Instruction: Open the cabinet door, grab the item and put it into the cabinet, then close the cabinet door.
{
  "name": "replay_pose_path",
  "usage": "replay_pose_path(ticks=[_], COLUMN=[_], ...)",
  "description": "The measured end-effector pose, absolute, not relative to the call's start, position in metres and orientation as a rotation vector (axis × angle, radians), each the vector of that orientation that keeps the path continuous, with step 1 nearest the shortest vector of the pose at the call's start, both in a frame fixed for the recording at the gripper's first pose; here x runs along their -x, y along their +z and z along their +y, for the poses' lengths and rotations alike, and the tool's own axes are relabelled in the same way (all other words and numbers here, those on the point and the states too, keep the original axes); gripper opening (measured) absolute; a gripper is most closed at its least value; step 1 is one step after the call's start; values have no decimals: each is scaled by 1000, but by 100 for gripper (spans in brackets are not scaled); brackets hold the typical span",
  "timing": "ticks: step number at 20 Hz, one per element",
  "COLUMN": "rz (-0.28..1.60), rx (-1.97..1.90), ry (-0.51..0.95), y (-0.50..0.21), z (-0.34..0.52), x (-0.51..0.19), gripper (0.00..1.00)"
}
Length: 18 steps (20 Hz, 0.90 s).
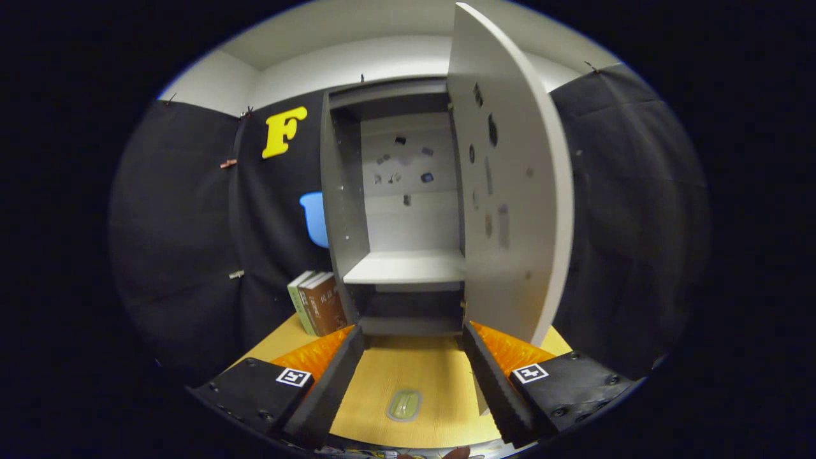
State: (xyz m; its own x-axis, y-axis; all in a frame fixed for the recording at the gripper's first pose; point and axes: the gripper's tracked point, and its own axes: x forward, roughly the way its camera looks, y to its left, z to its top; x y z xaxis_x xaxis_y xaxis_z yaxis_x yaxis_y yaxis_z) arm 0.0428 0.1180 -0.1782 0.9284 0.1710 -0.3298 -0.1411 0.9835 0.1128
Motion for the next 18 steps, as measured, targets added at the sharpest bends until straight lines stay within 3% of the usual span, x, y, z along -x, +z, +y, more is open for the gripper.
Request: replay_pose_path(ticks=[12, 18], rz=[800, 933], rx=[-97, -46], ry=[123, 32], y=[-447, -527], z=[172, 168], x=[-70, -75], gripper=[99, 98])
